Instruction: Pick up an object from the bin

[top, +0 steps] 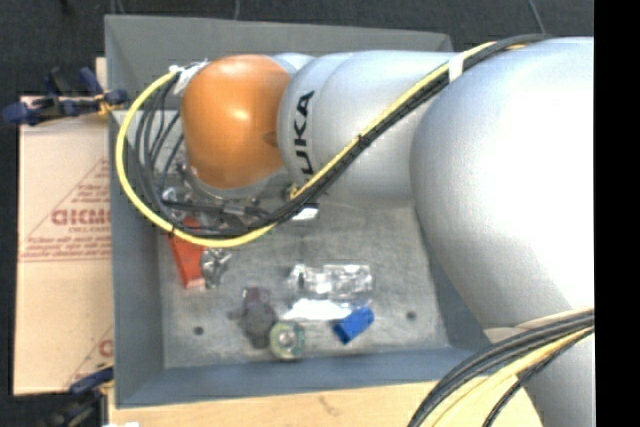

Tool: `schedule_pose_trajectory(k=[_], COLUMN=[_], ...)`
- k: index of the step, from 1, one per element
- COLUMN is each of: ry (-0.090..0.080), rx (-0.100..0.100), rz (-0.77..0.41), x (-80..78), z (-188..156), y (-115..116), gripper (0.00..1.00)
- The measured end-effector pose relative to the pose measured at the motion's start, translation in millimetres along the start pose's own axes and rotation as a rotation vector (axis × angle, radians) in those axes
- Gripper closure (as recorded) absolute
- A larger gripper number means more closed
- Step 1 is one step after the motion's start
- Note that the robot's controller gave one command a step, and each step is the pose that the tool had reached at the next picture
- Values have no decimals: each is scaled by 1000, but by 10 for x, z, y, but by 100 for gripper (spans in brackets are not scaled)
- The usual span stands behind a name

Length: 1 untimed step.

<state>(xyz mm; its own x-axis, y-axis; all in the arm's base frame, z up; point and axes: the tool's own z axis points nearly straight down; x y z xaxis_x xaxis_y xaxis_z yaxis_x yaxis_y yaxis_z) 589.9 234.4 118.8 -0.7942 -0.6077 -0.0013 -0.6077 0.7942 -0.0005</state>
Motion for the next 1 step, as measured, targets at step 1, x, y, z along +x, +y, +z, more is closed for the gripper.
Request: schedule_pose_trajectory(k=[1], ry=[-1], rx=[7], rz=[-271], x=[-187], z=[446], y=[-157], gripper=[0])
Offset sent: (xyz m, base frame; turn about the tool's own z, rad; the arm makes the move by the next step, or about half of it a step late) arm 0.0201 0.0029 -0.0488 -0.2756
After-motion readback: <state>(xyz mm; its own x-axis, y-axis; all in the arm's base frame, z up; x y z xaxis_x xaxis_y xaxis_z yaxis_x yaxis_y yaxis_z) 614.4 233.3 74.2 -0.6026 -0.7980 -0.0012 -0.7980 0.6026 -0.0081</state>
